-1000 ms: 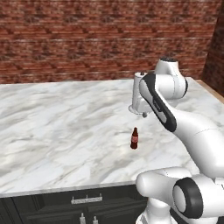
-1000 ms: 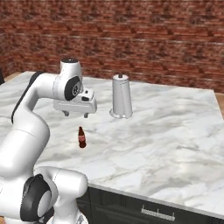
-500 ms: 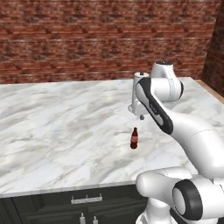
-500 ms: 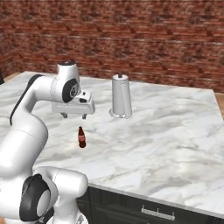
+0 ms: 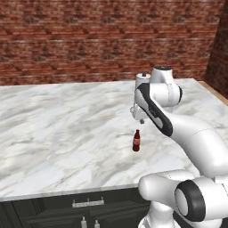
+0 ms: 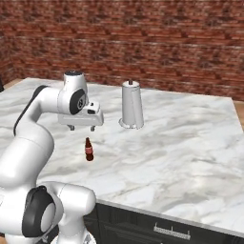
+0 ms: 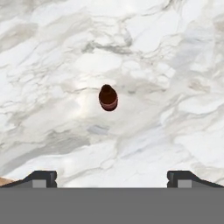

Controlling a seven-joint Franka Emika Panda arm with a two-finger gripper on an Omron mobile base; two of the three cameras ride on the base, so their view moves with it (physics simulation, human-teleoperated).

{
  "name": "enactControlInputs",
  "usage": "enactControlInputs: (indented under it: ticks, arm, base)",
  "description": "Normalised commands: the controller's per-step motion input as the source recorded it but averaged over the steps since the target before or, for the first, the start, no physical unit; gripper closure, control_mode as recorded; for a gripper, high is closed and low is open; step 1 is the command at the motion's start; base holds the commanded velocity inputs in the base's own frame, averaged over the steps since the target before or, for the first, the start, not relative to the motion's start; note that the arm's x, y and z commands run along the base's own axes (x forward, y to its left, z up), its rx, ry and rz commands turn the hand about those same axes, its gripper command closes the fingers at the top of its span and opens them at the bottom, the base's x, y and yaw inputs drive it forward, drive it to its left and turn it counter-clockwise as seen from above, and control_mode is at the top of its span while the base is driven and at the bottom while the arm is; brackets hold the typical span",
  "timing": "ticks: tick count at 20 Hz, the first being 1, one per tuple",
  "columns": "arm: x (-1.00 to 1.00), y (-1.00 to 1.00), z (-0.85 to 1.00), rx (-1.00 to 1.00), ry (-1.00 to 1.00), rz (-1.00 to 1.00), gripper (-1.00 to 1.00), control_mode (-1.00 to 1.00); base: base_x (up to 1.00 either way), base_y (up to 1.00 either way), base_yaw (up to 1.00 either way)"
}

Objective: Place the large bottle from the dining counter next to the other large bottle outside the sink, and place the small bottle from the dining counter next to the other small bottle inside the sink.

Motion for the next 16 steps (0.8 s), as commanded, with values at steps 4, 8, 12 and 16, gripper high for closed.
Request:
enactControlInputs:
  ticks: [4,8,12,16]
  arm:
    - [0.15,0.09,-0.15,0.0,0.0,0.01,-1.0,-1.0]
    - [0.14,0.09,-0.16,0.0,0.0,0.01,-1.0,-1.0]
    - [0.18,0.0,-0.15,0.0,0.0,0.0,-1.0,-1.0]
    - [0.19,0.0,-0.14,0.0,0.0,0.0,-1.0,-1.0]
  base:
    - [0.0,0.0,0.0]
    - [0.0,0.0,0.0]
    - [0.0,0.0,0.0]
    - [0.0,0.0,0.0]
